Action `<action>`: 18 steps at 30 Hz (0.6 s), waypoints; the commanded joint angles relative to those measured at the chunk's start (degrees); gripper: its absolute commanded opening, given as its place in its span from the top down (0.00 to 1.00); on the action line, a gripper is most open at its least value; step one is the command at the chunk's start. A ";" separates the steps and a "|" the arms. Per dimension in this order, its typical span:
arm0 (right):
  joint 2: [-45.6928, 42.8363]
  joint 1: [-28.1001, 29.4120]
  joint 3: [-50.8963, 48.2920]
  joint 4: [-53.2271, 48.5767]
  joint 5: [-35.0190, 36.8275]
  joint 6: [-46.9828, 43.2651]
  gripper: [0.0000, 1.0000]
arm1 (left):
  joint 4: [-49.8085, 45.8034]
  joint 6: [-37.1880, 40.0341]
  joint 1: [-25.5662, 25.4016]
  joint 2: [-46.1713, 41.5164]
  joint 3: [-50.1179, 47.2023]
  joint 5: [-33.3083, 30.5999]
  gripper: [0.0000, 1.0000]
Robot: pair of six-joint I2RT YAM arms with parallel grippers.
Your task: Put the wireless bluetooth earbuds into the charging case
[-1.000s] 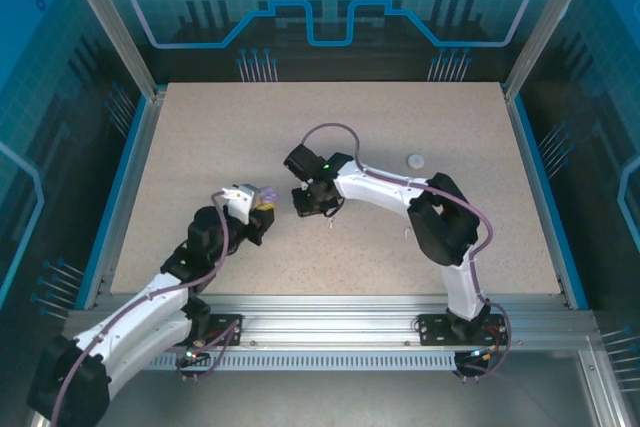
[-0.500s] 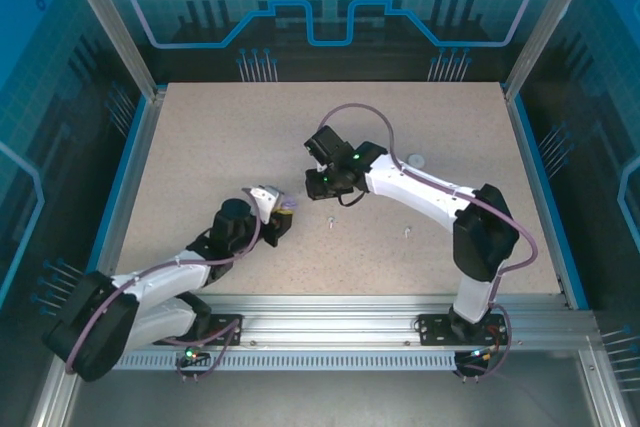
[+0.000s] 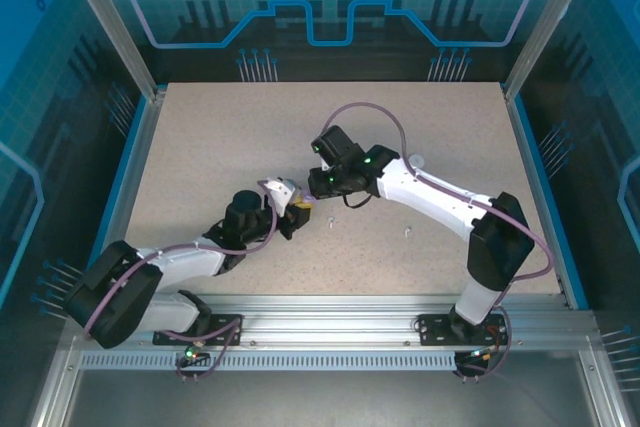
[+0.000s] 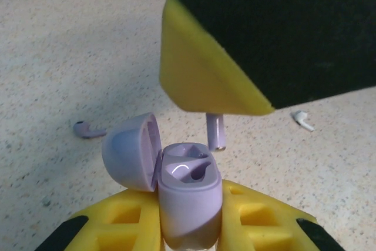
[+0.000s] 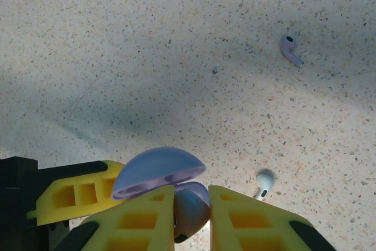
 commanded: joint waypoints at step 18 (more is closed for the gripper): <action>-7.10 0.74 -5.58 5.66 0.22 -4.35 0.82 | 8.09 -0.36 -1.63 -0.87 1.61 2.41 0.77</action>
